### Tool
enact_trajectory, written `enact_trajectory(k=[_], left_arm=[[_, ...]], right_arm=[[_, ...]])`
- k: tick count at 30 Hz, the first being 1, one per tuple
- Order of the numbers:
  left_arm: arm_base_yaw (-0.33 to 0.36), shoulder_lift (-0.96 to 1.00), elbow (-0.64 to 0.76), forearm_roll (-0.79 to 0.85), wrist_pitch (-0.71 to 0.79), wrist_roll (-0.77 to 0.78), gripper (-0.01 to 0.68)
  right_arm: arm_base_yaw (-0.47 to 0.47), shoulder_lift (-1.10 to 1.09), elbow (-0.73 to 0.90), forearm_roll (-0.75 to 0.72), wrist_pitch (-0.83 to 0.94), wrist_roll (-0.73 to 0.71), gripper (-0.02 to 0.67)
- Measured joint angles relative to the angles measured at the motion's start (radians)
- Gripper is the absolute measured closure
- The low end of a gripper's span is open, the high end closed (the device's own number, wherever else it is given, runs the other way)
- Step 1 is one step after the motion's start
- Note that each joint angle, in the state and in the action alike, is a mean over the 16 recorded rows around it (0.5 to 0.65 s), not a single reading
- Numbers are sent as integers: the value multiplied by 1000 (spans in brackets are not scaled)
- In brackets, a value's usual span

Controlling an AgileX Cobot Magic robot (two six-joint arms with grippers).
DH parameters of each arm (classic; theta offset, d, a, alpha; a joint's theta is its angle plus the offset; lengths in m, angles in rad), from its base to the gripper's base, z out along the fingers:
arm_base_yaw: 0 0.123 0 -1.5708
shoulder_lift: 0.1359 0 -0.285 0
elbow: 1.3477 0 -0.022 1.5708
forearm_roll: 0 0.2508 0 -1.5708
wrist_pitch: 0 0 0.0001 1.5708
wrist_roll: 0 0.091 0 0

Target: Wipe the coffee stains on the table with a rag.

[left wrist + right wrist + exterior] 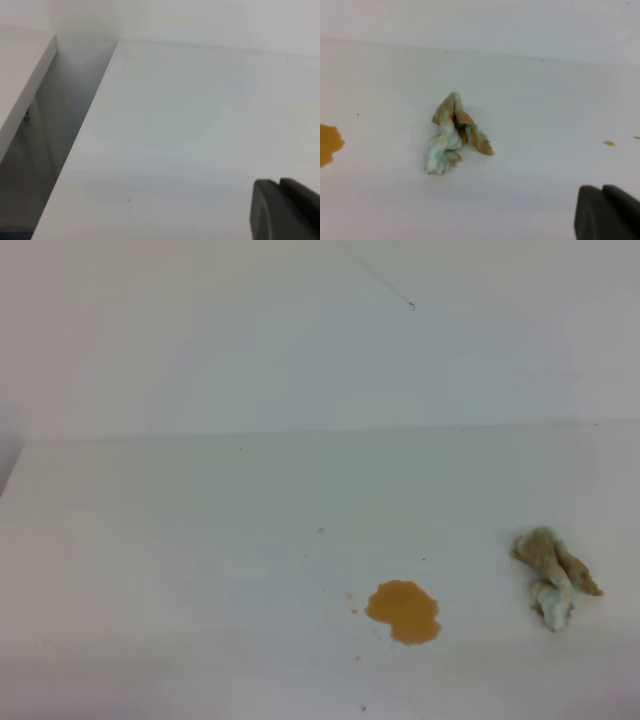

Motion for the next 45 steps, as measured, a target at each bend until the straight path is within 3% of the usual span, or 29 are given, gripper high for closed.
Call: enact_trajectory(k=[45], left_arm=[[0,0,0,0,0,0,672]], right_arm=[[0,0,0,0,0,0,652]])
